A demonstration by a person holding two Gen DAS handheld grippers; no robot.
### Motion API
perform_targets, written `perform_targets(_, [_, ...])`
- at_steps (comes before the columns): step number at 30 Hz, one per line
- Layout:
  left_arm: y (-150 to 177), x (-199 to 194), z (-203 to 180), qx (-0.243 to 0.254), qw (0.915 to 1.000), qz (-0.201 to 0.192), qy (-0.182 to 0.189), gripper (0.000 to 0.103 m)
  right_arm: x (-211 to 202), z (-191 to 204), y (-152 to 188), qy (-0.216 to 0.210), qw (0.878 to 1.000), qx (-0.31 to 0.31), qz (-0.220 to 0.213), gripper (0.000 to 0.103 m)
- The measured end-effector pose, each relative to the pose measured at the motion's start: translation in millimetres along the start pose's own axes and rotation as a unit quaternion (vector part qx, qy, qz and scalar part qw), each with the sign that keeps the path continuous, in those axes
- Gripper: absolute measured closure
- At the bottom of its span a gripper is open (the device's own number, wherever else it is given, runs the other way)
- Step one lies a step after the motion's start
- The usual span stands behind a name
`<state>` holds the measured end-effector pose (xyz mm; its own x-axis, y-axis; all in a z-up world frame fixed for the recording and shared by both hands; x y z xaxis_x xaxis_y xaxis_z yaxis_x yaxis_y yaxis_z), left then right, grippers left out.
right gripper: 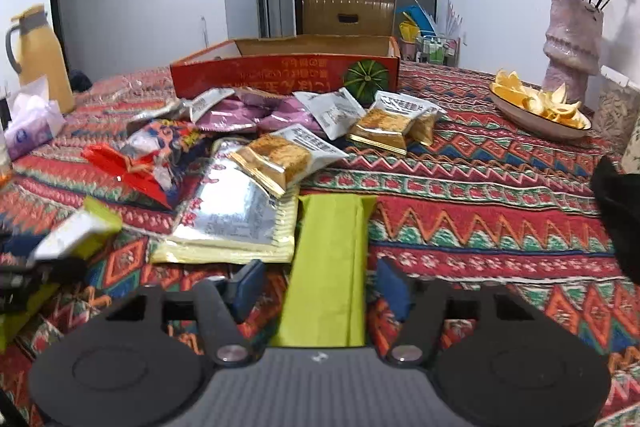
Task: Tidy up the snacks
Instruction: 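Grasp a white-green bar with the left gripper while the right grasps a lime-green bar, then carry both held bars over the cardboard box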
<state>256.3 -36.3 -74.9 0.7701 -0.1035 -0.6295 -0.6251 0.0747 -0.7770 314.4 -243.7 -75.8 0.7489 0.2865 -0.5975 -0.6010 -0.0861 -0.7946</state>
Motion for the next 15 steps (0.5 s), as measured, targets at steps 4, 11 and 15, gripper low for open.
perform_targets(4, [9.2, -12.7, 2.6, -0.010, 0.9999, -0.003, -0.008, 0.066, -5.2, -0.2, 3.9, 0.012, 1.000, 0.007, -0.022, 0.067])
perform_targets(11, [24.6, -44.4, 5.8, -0.030, 0.9994, -0.008, -0.014, 0.067, -52.4, 24.3, 44.1, 0.021, 0.999, -0.015, -0.033, 0.067])
perform_targets(15, [29.7, -61.3, 2.7, -0.037, 0.9991, -0.016, -0.011, 0.067, -75.9, 38.3, 60.5, 0.011, 0.999, -0.019, -0.031, 0.069])
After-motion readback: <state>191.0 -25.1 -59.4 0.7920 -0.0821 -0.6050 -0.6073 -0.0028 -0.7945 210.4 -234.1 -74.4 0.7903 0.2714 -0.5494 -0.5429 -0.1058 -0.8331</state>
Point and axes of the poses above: each gripper's, at about its wrist camera, not at the fingertips, and x roughly the way its jaws point, z to its left, y to its underside, the point moved 6 cm from there along x, roughly the way its jaws point, and after that the axes turned 3 degrees about -y, right-handed, at the moved point
